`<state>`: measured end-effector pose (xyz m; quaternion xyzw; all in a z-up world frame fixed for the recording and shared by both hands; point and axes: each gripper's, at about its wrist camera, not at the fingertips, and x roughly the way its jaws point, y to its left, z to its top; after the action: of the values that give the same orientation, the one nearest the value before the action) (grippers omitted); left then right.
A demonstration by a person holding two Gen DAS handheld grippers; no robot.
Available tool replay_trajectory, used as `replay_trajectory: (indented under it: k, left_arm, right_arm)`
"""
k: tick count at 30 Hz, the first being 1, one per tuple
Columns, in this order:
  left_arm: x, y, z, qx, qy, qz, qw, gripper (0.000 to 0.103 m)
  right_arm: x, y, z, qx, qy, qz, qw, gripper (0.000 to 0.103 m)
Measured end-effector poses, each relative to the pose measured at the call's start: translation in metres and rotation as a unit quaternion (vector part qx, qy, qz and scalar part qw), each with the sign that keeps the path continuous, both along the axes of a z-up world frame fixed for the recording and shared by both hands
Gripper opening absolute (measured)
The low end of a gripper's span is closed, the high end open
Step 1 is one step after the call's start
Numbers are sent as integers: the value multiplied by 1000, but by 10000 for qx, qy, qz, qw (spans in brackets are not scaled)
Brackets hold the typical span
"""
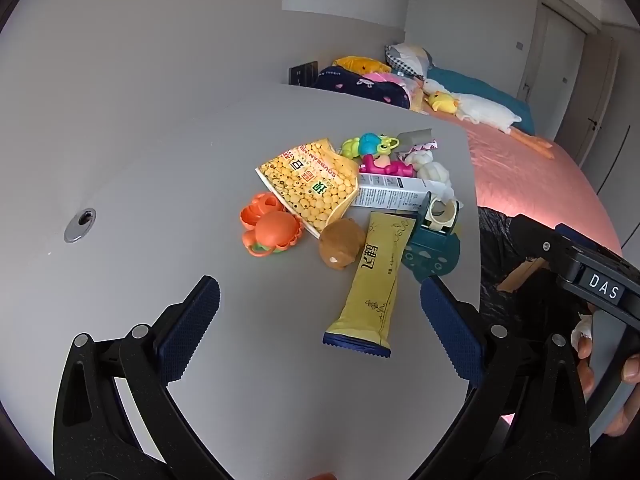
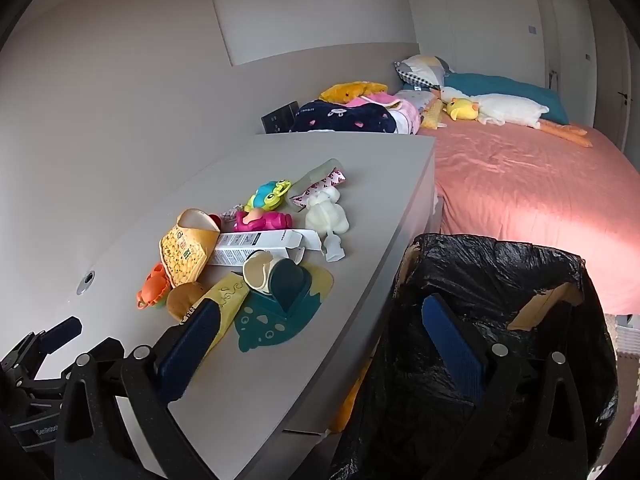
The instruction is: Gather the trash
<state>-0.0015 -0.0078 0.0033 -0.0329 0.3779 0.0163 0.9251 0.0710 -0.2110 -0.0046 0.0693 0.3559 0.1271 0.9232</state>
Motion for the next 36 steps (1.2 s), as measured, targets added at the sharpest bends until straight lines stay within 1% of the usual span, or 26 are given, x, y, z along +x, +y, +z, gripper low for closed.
replay_trajectory:
  k: [14, 18, 36]
  left_arm:
    - [-2, -1, 3, -30, -26, -62, 10000, 97]
    - [-2, 0, 1, -213, -15, -165, 9996, 97]
    - [-3, 0, 4, -117, -57, -151, 9998, 97]
  right_arm:
    - [-1, -1, 1, -14, 5, -14, 10000, 101]
    - [-2, -1, 1, -12, 3, -17, 10000, 101]
    - [-1, -3, 1, 14, 17, -35, 10000, 101]
